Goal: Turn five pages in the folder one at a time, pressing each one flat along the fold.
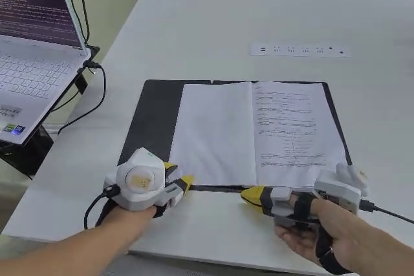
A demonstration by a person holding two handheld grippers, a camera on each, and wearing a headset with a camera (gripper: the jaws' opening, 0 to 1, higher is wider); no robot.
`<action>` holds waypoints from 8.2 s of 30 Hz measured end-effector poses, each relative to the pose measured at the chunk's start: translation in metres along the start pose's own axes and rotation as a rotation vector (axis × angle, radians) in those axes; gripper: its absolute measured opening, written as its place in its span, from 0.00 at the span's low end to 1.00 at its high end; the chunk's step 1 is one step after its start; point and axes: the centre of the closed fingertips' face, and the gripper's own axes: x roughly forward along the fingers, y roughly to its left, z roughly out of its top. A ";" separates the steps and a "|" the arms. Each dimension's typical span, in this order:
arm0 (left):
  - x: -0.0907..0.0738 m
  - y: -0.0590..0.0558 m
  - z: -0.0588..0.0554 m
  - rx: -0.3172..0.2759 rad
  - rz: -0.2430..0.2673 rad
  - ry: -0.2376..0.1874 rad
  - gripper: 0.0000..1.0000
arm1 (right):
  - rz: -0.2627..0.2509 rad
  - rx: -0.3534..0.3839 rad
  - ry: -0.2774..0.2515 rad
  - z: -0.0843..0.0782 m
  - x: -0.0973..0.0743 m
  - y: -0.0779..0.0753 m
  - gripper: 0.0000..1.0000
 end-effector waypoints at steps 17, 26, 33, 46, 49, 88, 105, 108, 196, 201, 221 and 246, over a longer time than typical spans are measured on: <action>-0.023 -0.009 0.028 -0.127 -0.032 0.025 0.43 | 0.033 -0.305 -0.418 0.046 -0.099 0.080 0.04; -0.061 -0.010 0.054 -0.214 -0.023 -0.059 0.59 | -0.169 -0.538 -0.563 0.059 -0.153 0.082 0.41; -0.074 -0.012 0.058 -0.244 0.007 -0.072 0.84 | -0.386 -0.748 -0.592 0.064 -0.174 0.066 0.85; -0.091 -0.040 0.072 -0.263 -0.009 -0.099 0.98 | -0.521 -0.938 -0.581 0.065 -0.198 0.061 1.00; -0.091 -0.044 0.073 -0.270 -0.013 -0.100 0.96 | -0.537 -0.964 -0.568 0.065 -0.202 0.059 1.00; 0.050 -0.150 0.104 -0.075 -0.196 -0.055 0.77 | -0.594 -1.071 -0.425 0.075 -0.195 0.017 0.98; 0.125 -0.197 0.092 0.090 -0.187 -0.069 0.58 | -0.571 -1.047 -0.456 0.075 -0.201 0.016 0.97; 0.125 -0.202 0.092 0.121 -0.181 -0.091 0.54 | -0.570 -1.043 -0.454 0.075 -0.201 0.014 0.97; 0.126 -0.193 0.098 0.004 -0.204 -0.144 0.21 | -0.416 -0.879 -0.321 0.166 -0.131 -0.021 0.00; 0.121 -0.193 0.097 -0.016 -0.217 -0.126 0.24 | -0.399 -0.808 -0.328 0.162 -0.137 -0.019 0.00; 0.047 -0.154 0.128 -0.060 -0.197 -0.217 0.32 | -0.258 -0.716 -0.354 0.137 -0.140 0.049 0.00; -0.043 -0.051 0.110 -0.155 -0.036 -0.301 0.32 | -0.379 -0.839 -0.318 0.094 -0.072 0.127 0.00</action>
